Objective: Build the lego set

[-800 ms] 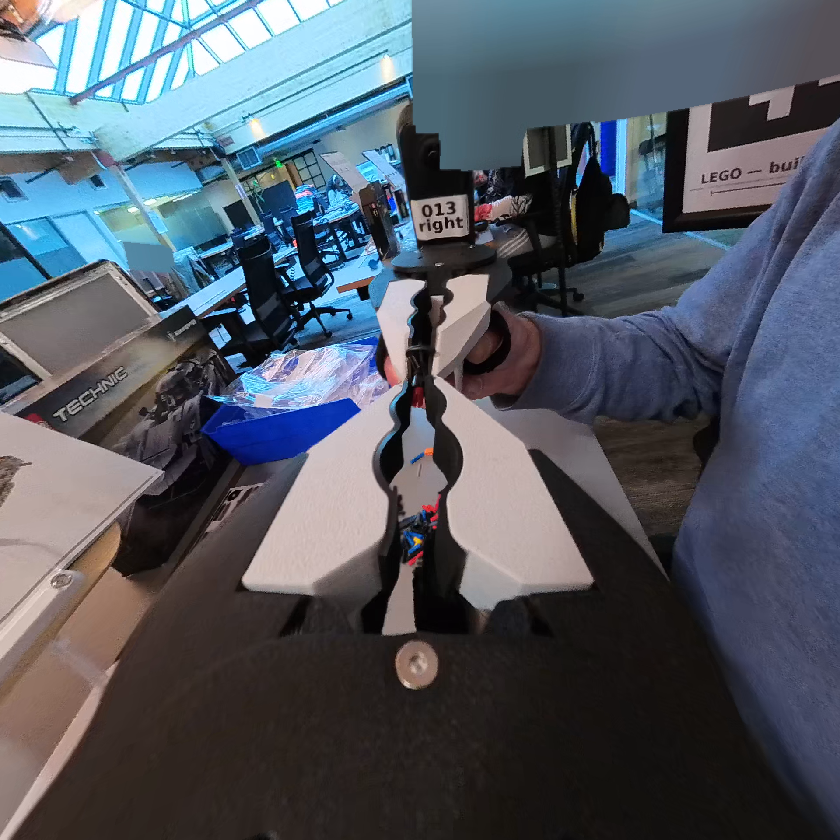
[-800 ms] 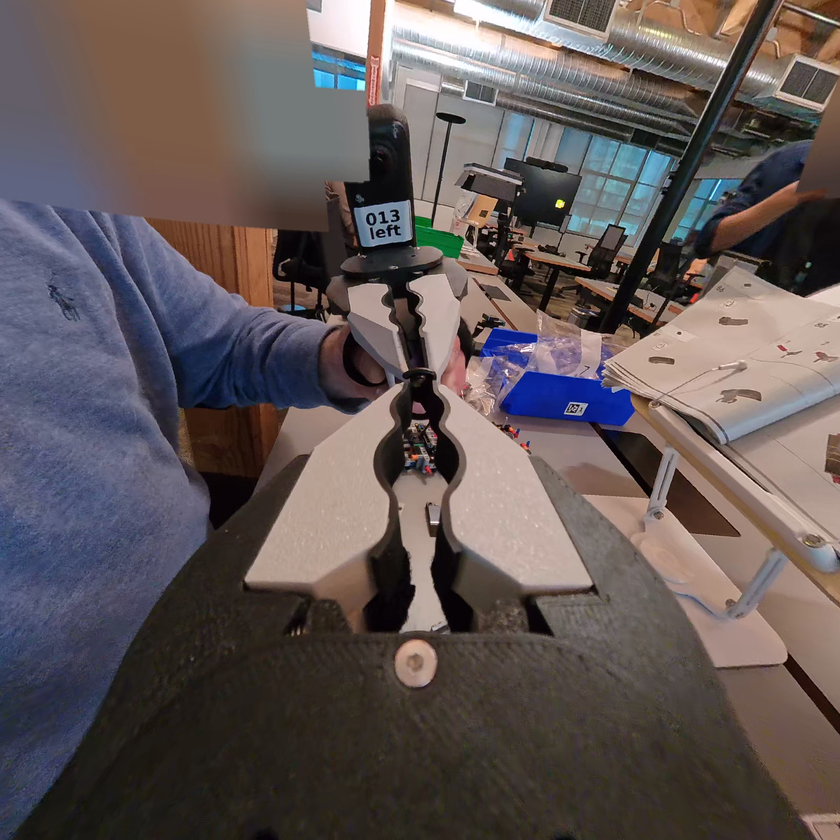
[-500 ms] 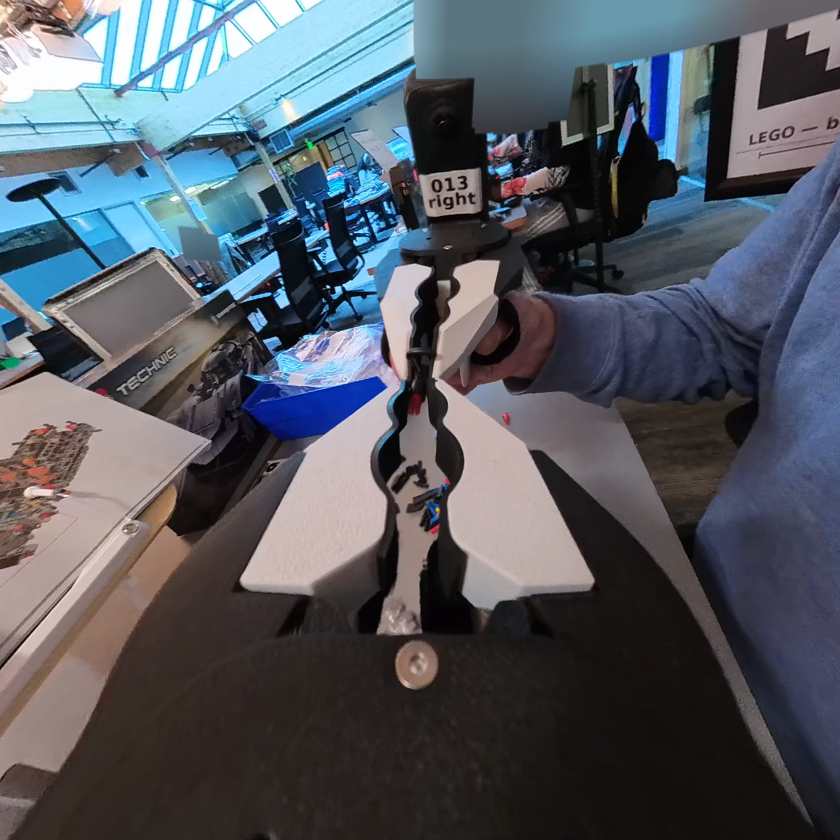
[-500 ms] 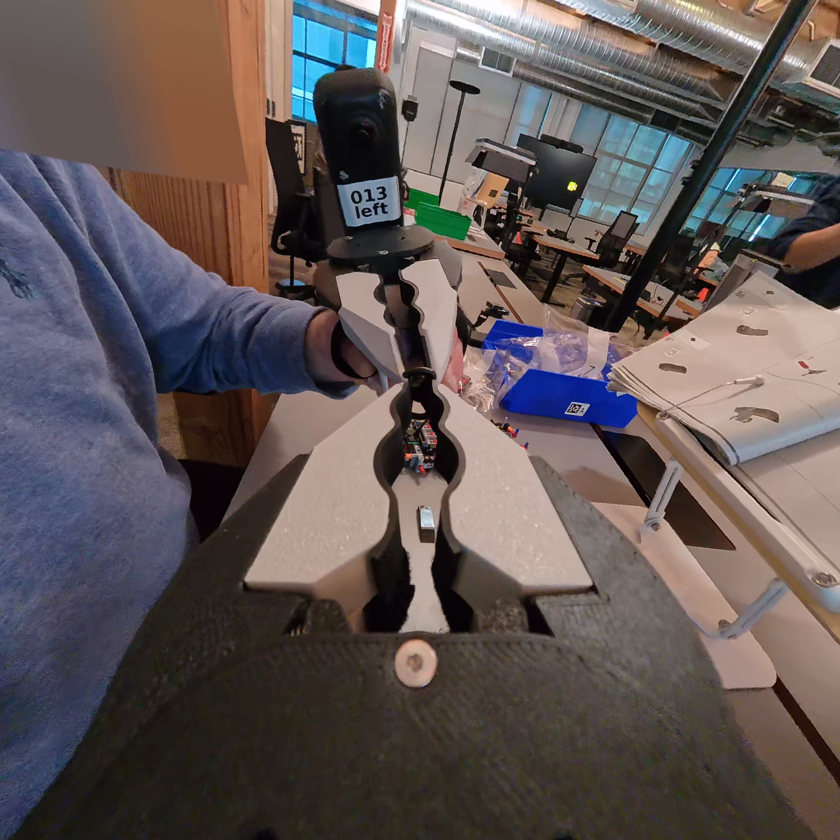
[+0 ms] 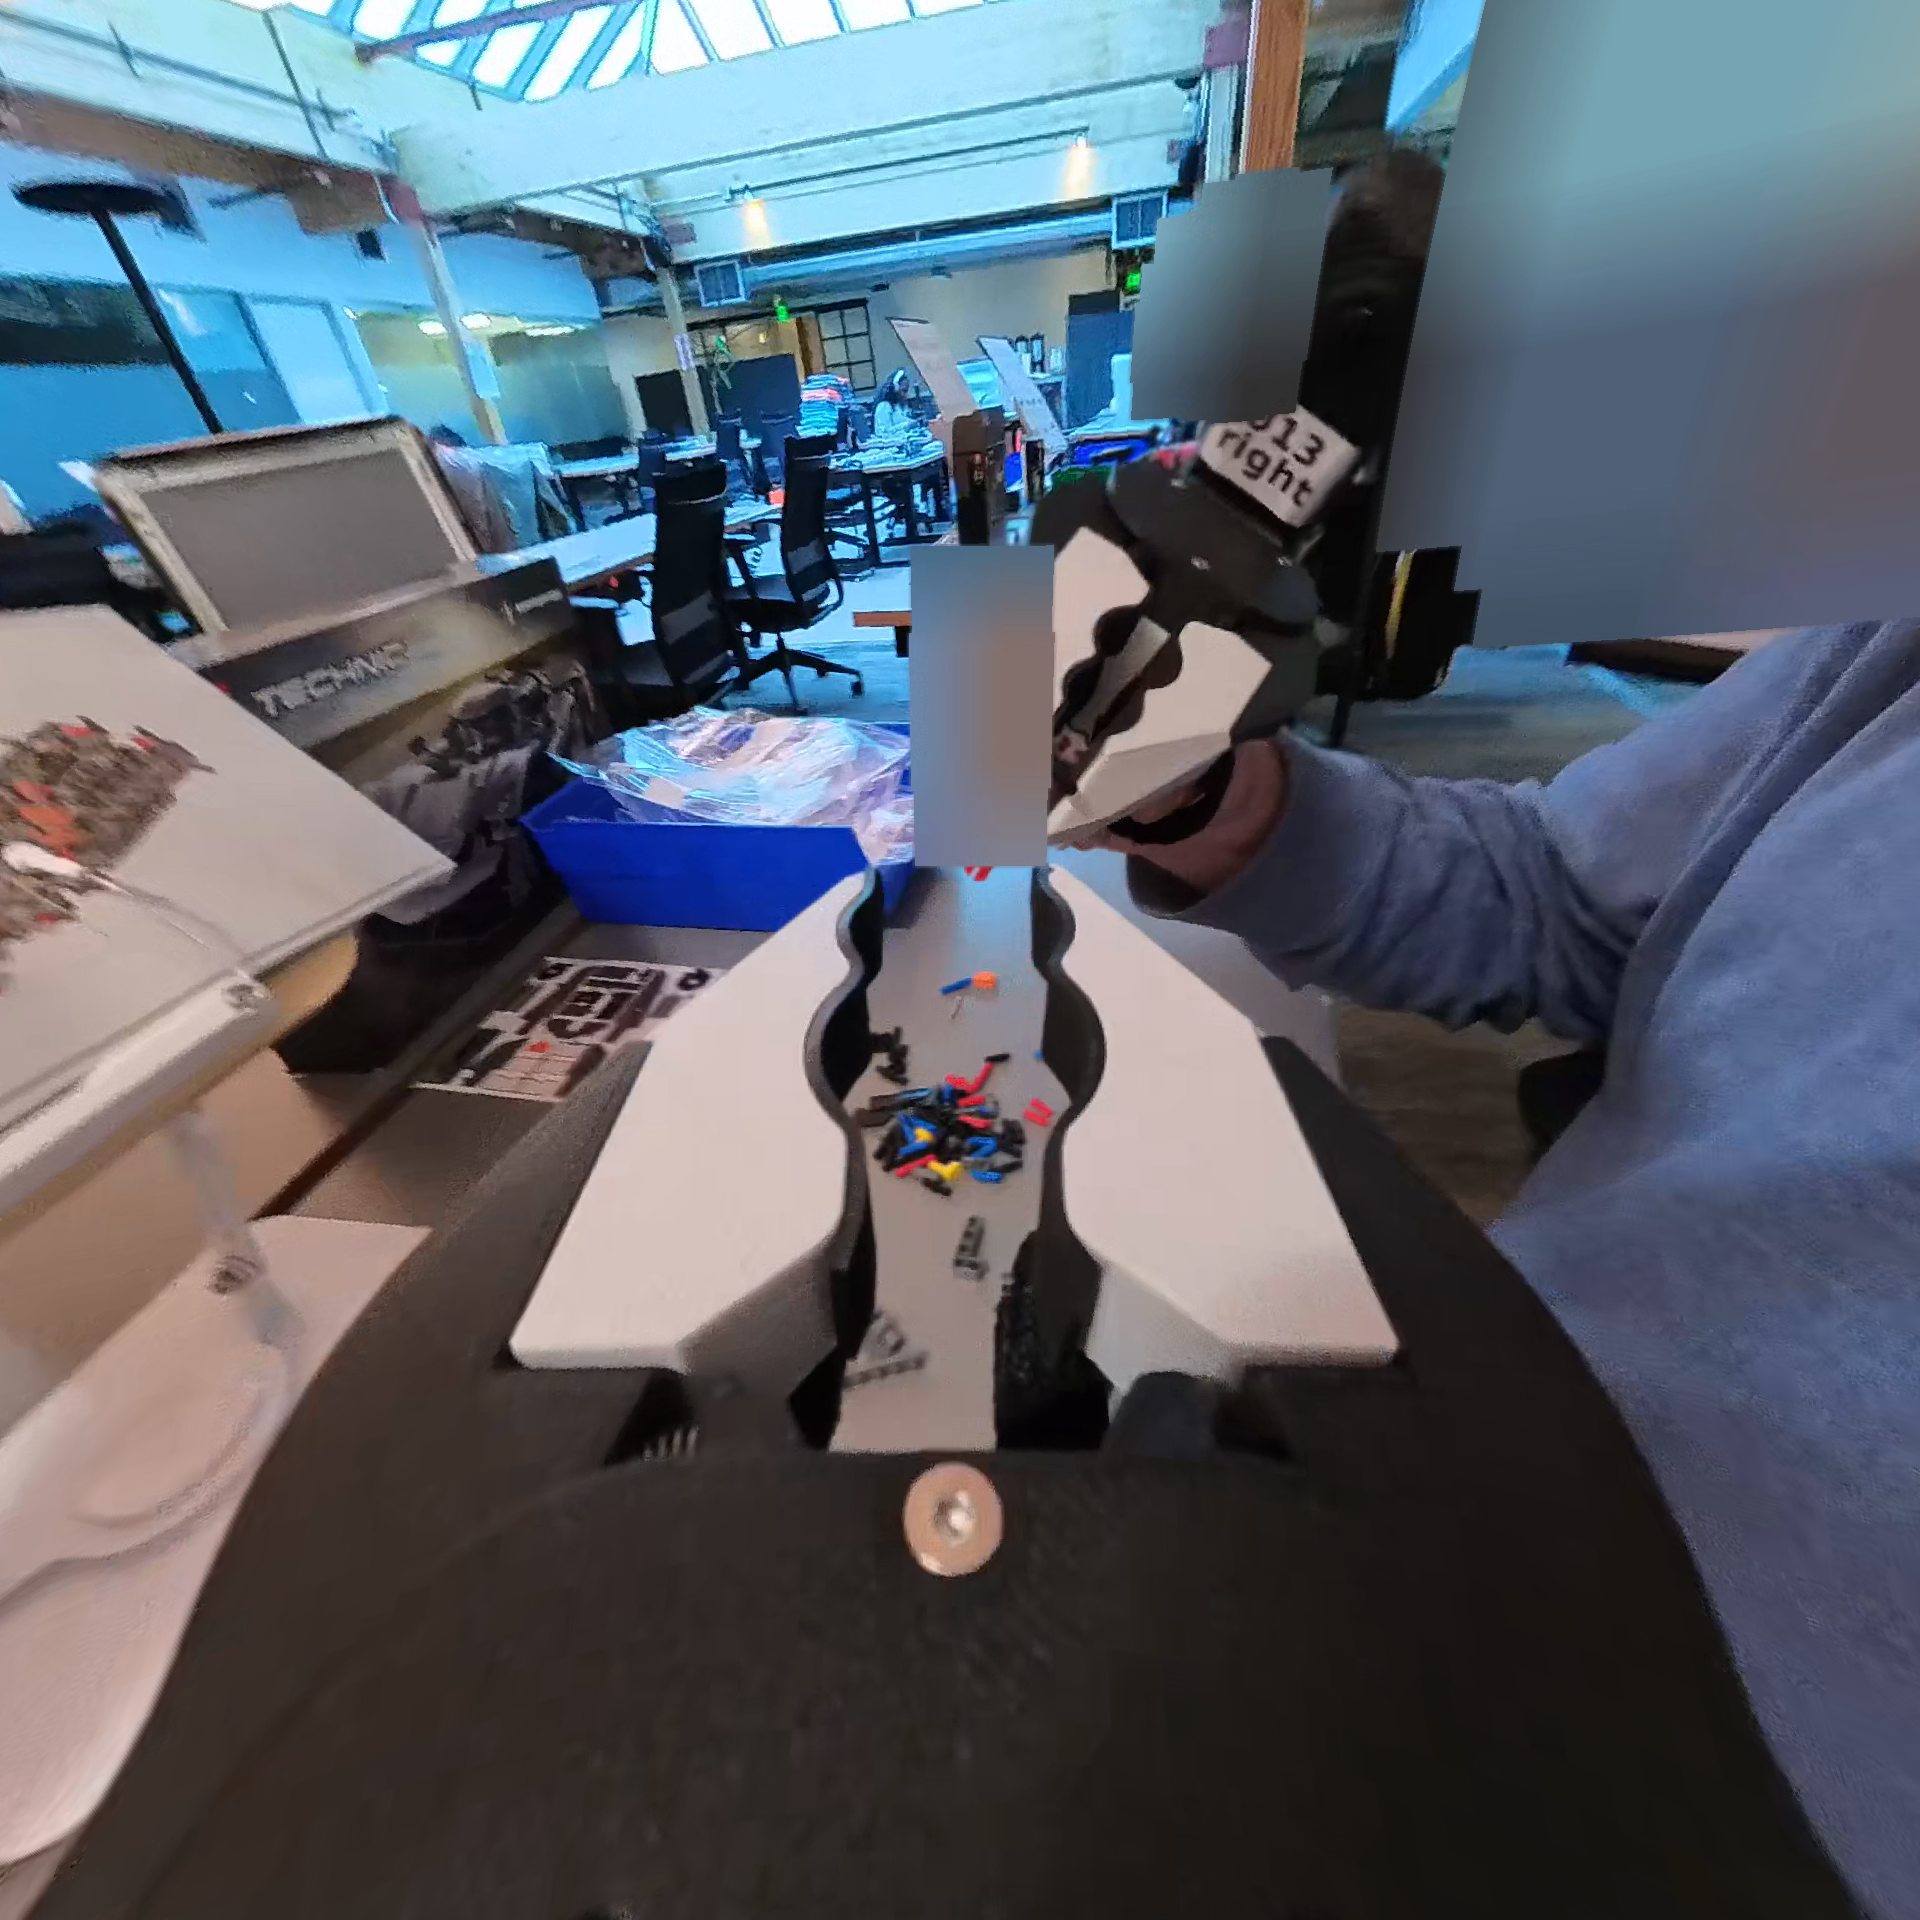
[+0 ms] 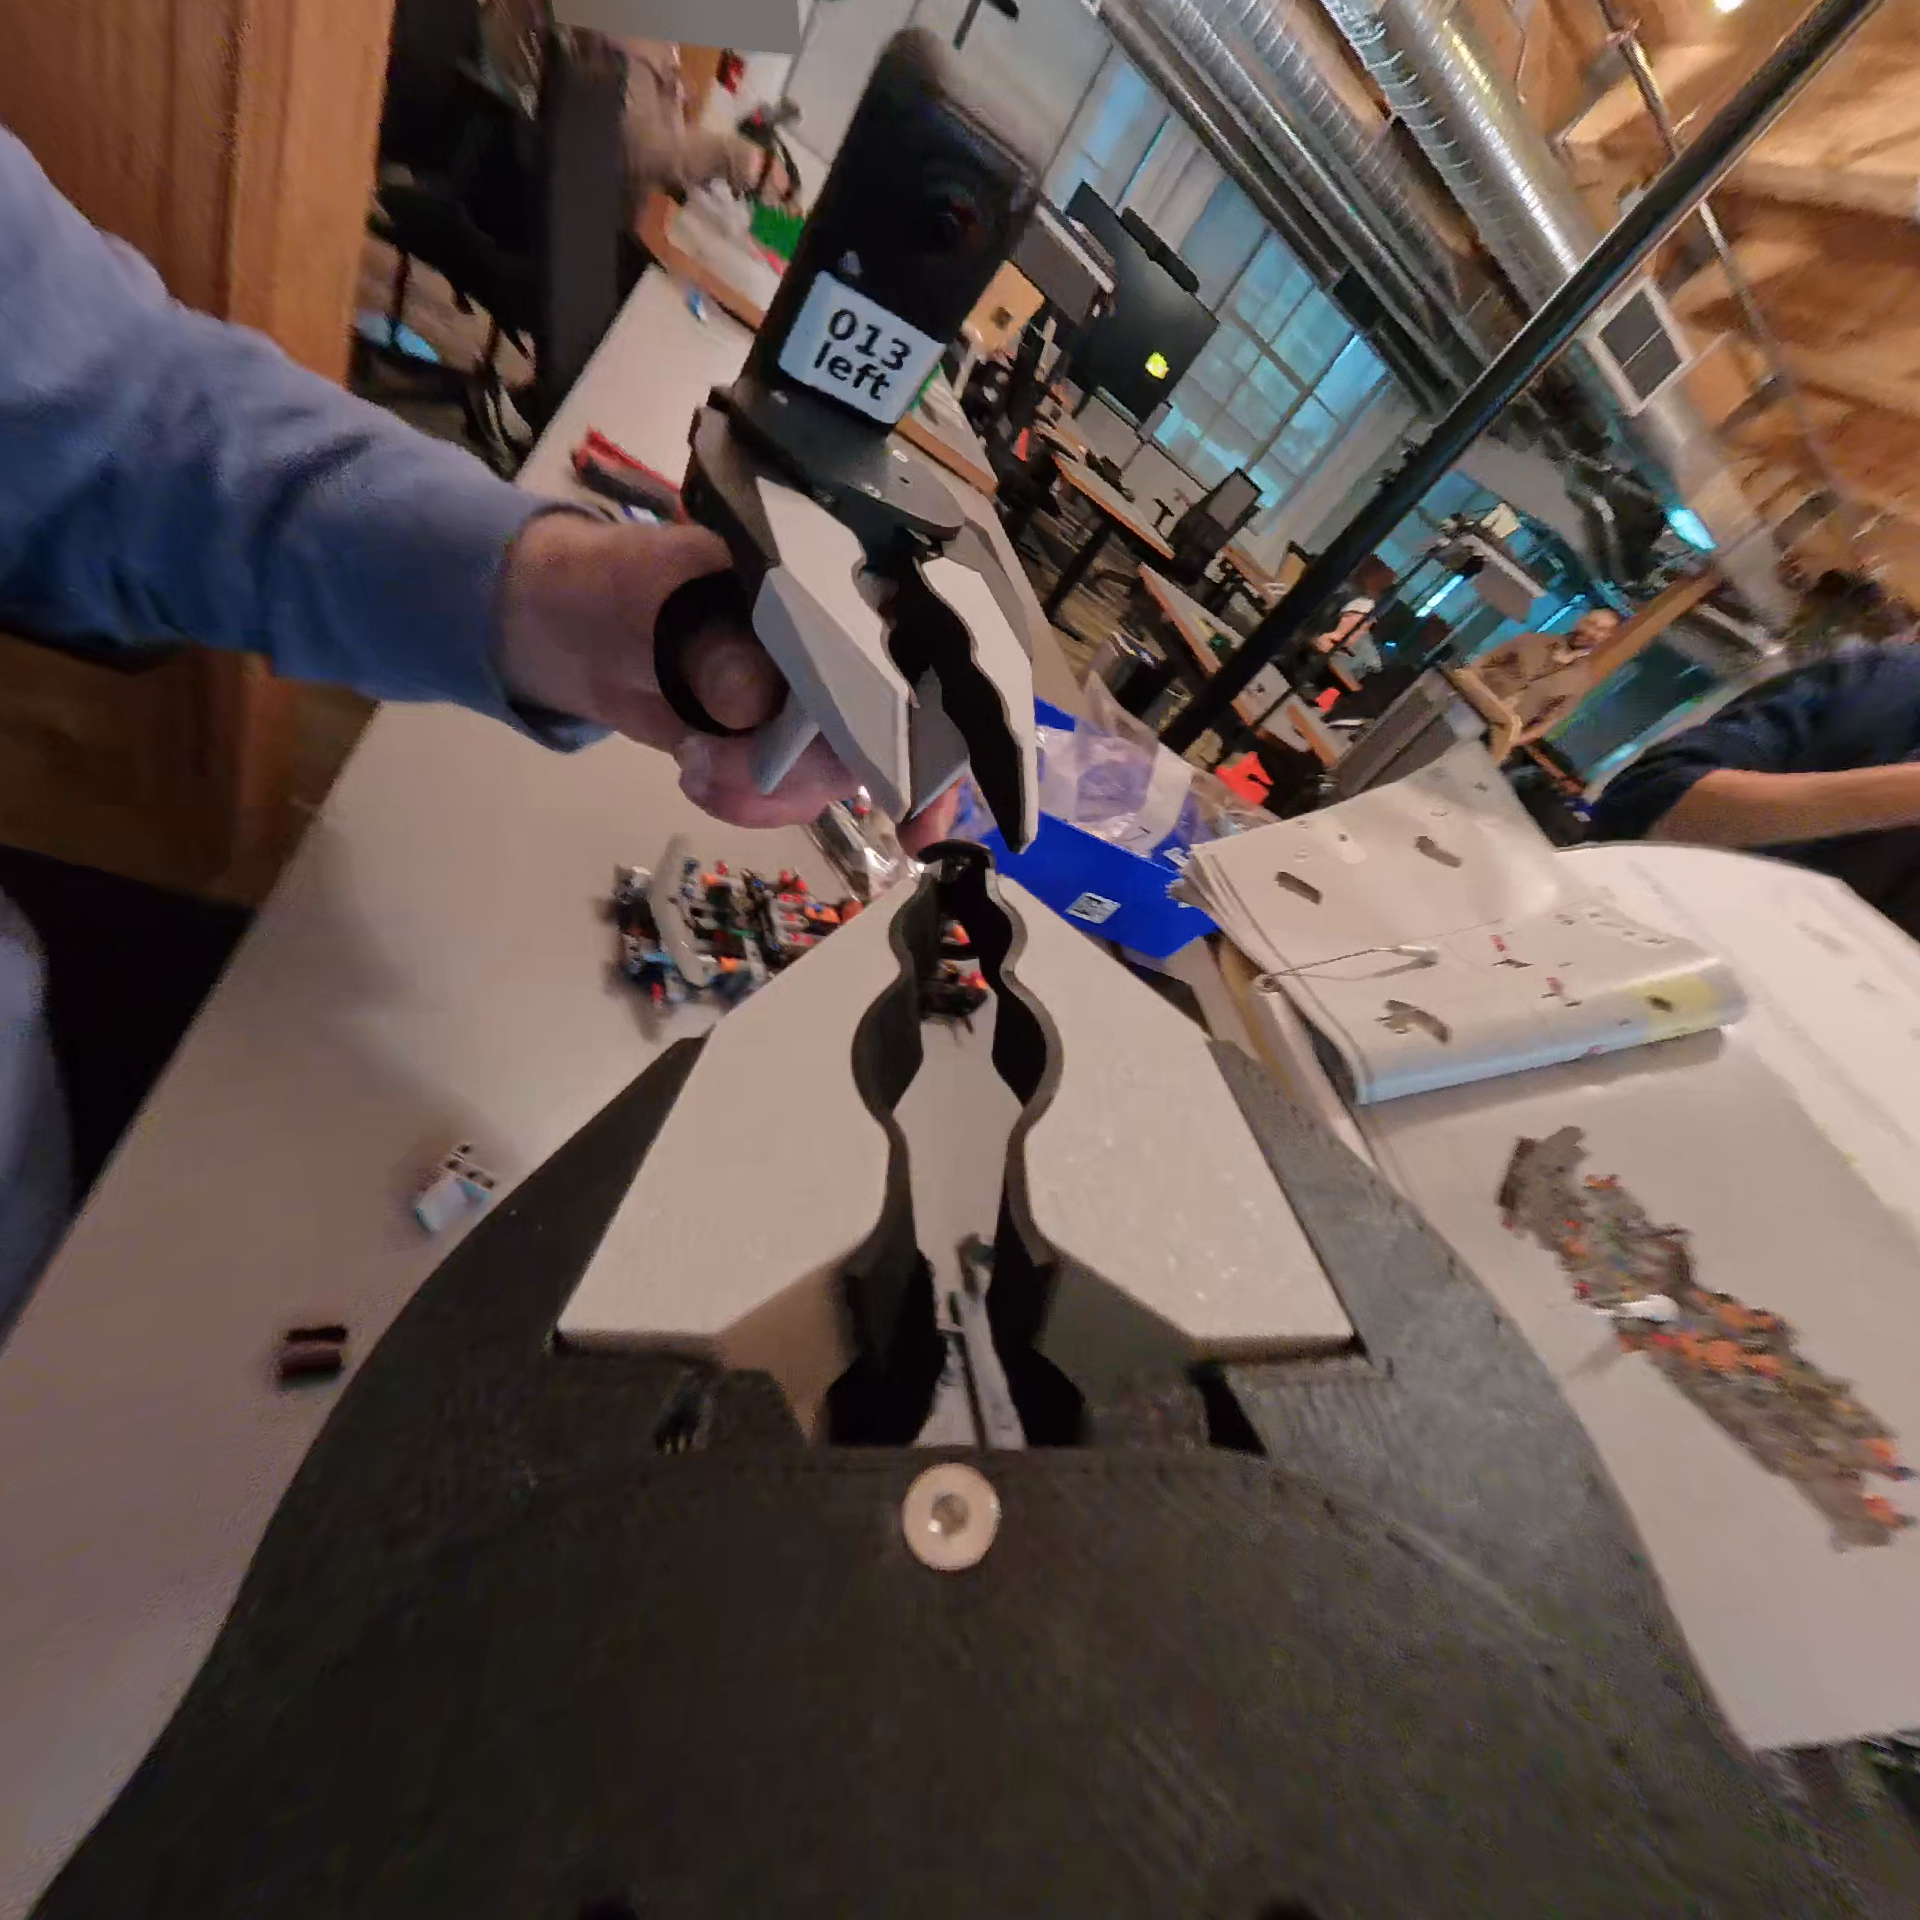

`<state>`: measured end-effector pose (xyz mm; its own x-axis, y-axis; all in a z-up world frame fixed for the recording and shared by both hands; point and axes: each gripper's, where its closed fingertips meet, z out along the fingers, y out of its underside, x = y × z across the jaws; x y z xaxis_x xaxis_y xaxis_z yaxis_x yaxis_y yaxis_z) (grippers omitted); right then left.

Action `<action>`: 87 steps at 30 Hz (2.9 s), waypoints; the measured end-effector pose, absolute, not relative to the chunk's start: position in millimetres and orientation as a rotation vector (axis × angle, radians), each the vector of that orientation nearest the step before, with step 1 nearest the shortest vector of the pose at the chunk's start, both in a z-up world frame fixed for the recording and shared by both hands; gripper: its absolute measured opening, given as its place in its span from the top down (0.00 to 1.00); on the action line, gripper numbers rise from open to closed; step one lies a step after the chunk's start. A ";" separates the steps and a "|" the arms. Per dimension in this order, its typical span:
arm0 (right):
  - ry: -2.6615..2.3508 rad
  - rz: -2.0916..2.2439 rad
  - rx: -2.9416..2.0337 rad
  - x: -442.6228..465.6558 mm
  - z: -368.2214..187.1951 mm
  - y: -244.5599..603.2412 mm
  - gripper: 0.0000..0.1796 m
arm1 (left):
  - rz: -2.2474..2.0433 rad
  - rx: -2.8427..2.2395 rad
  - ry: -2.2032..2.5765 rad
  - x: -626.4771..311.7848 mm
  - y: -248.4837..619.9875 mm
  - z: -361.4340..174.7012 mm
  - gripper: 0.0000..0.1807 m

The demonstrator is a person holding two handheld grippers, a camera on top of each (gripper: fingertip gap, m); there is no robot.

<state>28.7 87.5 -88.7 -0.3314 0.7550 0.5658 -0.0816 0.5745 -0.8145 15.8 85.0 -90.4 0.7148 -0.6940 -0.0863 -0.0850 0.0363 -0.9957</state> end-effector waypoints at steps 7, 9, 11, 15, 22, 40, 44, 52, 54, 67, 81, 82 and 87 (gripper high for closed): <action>-1.711 0.812 -0.462 29.8 -89.8 82.3 0.98 | -0.813 -1.490 0.624 26.1 87.9 -96.5 0.89; -1.709 0.808 -0.446 30.2 -89.5 82.6 0.98 | -0.855 -1.480 0.636 29.0 87.7 -96.9 0.94; -1.703 0.806 -0.431 30.8 -88.3 83.9 0.98 | -0.902 -1.457 0.646 31.6 86.0 -94.6 0.98; -1.697 0.798 -0.411 30.9 -87.5 87.4 0.98 | -0.954 -1.443 0.638 31.7 89.3 -93.7 0.99; -1.680 0.767 -0.388 32.2 -86.4 92.7 0.98 | -1.041 -1.431 0.592 30.6 98.5 -93.2 0.94; -1.672 0.685 -0.369 35.7 -91.5 110.5 0.98 | -1.233 -1.319 0.502 29.1 115.0 -84.9 0.90; -1.667 0.686 -0.369 36.5 -94.4 114.5 0.98 | -1.198 -1.357 0.554 38.7 118.6 -90.2 0.92; -1.649 0.657 -0.380 42.6 -97.7 130.7 0.98 | -1.187 -1.381 0.529 34.5 135.2 -92.8 0.92; -1.649 0.649 -0.379 43.8 -99.2 133.4 0.98 | -1.185 -1.393 0.537 37.0 137.7 -95.5 0.92; -1.611 0.683 -0.390 48.3 -103.0 144.4 0.98 | -1.177 -1.386 0.599 47.8 145.0 -102.6 0.98; -1.593 0.784 -0.561 40.0 -107.7 161.9 0.85 | -0.917 -1.387 0.656 39.9 157.0 -100.7 0.99; -1.589 0.802 -0.596 39.1 -108.1 165.0 0.85 | -0.867 -1.386 0.666 38.5 159.4 -100.1 0.99; -1.582 1.026 -0.743 39.1 -107.3 168.8 0.82 | -0.600 -1.358 0.768 39.7 161.9 -92.5 0.99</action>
<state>39.1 168.8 -107.3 -0.2465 0.8665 0.4341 -0.0426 0.4378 -0.8981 39.7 161.9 -92.5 0.6261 -0.7677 -0.1364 -0.0536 0.1321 -0.9898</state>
